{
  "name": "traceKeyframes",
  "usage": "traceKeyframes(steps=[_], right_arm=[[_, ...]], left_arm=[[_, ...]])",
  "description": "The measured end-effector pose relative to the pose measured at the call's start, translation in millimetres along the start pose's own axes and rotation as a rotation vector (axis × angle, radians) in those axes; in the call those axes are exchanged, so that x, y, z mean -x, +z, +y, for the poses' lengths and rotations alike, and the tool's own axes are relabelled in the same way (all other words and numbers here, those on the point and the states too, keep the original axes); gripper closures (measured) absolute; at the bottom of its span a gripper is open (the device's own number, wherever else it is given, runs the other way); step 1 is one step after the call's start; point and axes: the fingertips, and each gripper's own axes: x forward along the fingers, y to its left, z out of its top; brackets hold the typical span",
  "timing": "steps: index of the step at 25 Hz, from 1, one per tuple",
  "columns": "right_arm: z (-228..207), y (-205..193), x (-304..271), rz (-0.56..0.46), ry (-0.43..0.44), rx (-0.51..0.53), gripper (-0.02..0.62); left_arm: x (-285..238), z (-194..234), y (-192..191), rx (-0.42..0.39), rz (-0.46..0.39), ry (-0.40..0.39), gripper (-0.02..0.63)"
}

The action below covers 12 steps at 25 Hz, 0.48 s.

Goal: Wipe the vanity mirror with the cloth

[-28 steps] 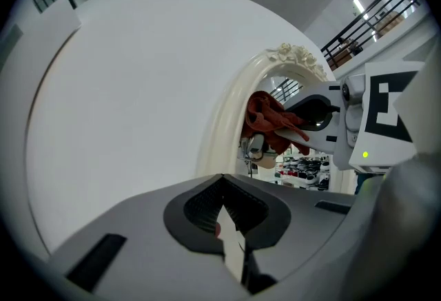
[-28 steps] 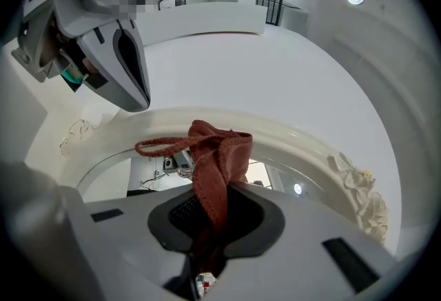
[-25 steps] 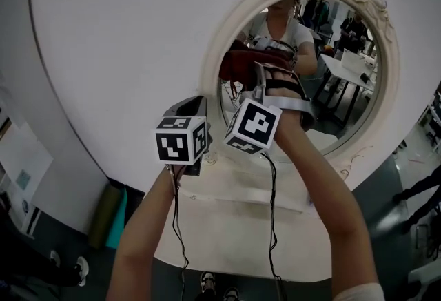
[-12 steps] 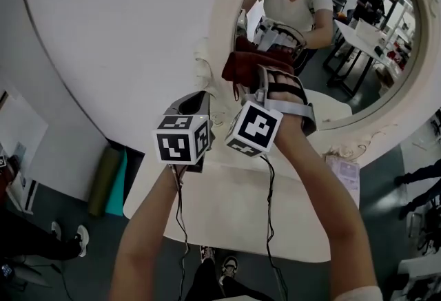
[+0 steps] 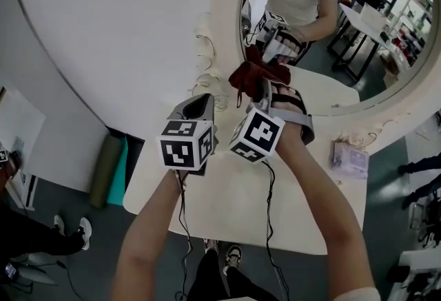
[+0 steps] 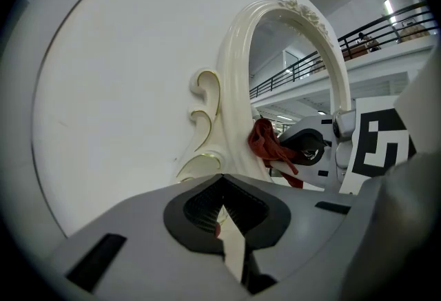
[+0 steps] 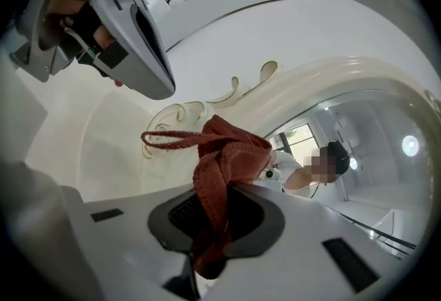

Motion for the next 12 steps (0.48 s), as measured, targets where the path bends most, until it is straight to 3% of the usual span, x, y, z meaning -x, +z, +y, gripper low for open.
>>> traceKeyframes(steps=[6,12], right_arm=[[-12,-5,14,-0.016,-0.006,-0.043,0.537],[-89,-8,60,-0.041,-0.123,-0.054,0.537]], left_arm=[[1,-11,12,-0.015,-0.009,-0.010,0.600],[12,-44,84,-0.064,-0.092,-0.035,0.600]])
